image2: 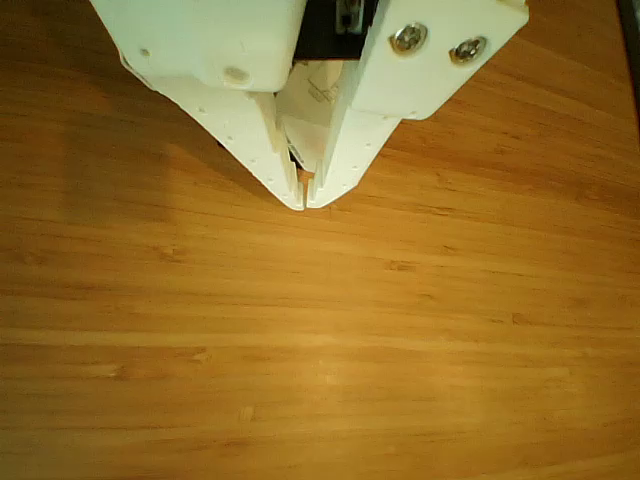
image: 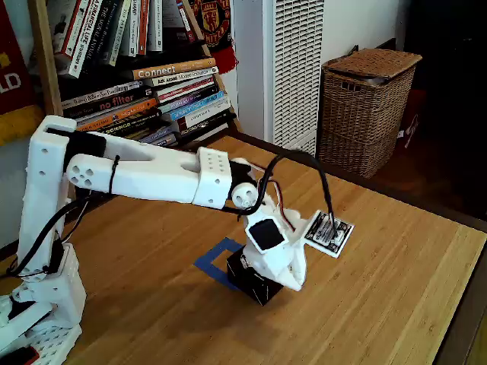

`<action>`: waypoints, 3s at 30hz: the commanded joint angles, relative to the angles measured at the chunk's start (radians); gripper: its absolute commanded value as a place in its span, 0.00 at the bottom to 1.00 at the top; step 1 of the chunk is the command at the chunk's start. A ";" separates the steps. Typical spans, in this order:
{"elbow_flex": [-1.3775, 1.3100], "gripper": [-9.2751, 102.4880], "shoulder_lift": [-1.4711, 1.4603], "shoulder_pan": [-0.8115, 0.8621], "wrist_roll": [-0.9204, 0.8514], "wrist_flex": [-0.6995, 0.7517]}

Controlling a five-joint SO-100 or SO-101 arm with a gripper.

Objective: Push the box on top of the target

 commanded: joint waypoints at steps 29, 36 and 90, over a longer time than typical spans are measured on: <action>0.184 0.08 0.152 -0.094 0.023 -0.055; 0.209 0.08 0.170 -0.118 0.046 -0.037; 0.376 0.08 0.744 -0.258 0.031 0.310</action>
